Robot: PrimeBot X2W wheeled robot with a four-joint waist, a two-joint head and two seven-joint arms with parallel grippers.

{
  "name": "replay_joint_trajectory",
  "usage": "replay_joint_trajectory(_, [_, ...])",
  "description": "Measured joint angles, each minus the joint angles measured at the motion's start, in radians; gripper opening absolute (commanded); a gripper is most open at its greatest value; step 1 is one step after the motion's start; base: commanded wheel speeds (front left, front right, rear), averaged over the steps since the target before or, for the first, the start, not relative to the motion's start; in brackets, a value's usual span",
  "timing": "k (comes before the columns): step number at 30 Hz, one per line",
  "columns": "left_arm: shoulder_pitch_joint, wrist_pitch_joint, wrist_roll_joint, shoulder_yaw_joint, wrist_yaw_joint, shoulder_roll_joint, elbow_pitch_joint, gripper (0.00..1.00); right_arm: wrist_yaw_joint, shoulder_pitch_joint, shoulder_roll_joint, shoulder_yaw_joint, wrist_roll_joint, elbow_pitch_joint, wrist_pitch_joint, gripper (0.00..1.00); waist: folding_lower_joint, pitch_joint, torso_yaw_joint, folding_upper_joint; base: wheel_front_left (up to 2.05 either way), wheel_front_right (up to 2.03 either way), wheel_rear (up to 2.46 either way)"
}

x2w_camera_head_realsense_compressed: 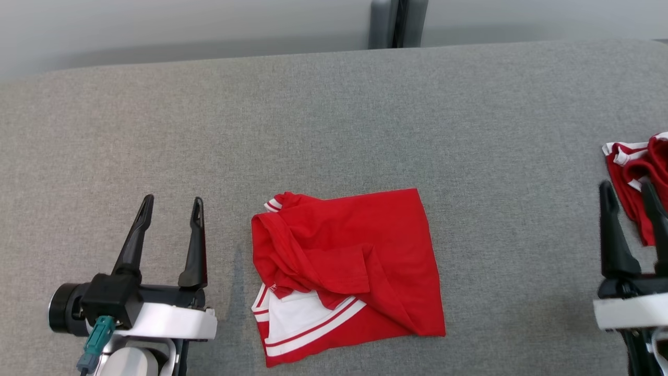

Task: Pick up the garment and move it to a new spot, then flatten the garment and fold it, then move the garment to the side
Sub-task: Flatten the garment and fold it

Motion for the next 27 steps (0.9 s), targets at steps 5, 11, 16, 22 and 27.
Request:
replay_joint_trajectory(5, [0.027,0.0,-0.007,0.011,0.011,0.001,-0.008,1.0,0.0,0.063,0.002,-0.036,-0.036,0.012,0.016,1.0,0.0,-0.022,-0.003,0.0,0.0,0.0,0.0])
replay_joint_trajectory(11, [0.043,0.005,-0.014,0.013,0.018,0.008,-0.02,1.0,0.0,0.081,0.01,-0.044,-0.055,0.017,0.024,1.0,0.0,-0.038,-0.002,0.0,0.0,0.0,0.0])
replay_joint_trajectory(16, [0.046,0.009,-0.014,0.001,0.02,0.009,-0.027,1.0,0.0,0.085,0.011,-0.046,-0.058,0.019,0.032,1.0,0.0,-0.045,0.009,0.0,0.0,0.0,0.0])
replay_joint_trajectory(22, [0.044,0.01,-0.014,-0.019,0.019,0.004,-0.03,1.0,0.0,0.069,-0.045,0.028,-0.075,0.026,0.059,0.0,0.0,-0.04,0.04,0.0,0.0,0.0,0.0])
replay_joint_trajectory(27, [0.034,0.009,-0.016,-0.032,0.019,-0.004,-0.027,1.0,0.0,0.007,-0.098,0.192,-0.076,0.055,0.071,0.0,0.0,-0.028,0.078,0.0,0.0,0.0,0.0])
